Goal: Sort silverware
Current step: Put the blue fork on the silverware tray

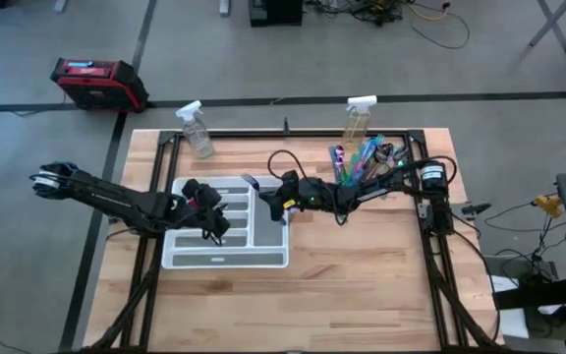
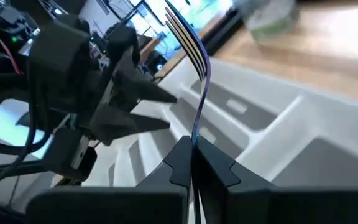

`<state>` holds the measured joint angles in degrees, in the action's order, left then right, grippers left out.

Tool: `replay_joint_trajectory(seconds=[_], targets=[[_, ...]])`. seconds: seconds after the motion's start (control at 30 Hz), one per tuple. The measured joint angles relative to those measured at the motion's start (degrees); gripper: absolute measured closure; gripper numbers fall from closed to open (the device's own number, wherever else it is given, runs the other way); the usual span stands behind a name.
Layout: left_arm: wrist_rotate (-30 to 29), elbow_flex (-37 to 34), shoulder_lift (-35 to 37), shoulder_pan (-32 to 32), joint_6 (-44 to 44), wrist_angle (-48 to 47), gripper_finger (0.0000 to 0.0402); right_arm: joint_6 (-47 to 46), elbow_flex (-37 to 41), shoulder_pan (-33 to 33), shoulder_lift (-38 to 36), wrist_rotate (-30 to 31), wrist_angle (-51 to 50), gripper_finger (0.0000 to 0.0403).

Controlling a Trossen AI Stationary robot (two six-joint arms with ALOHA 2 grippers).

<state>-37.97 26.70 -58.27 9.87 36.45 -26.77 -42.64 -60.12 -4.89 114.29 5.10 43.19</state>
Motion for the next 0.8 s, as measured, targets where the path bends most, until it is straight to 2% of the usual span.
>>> replay_joint_trajectory(seconds=[0.17,0.47,0.63,0.8], targets=[[0.0,0.0,-1.6,0.1,0.8,1.4,0.0269,-2.6,0.1,0.3,1.2,1.9,0.7,0.0403],[-0.6,-0.1,-2.5,0.1,-2.4,9.9,0.0269,-4.3,0.8,5.1,1.2,13.2,-0.1,0.0403],[-0.6,-0.2,-3.6,0.1,-4.8,14.9,0.0269,-8.4,0.5,5.2,2.1,13.4,-0.7,0.0403],[-0.6,-0.2,-4.7,0.1,-7.8,19.4,0.0269,-12.6,-0.7,5.3,6.2,13.0,-1.2,0.0403]])
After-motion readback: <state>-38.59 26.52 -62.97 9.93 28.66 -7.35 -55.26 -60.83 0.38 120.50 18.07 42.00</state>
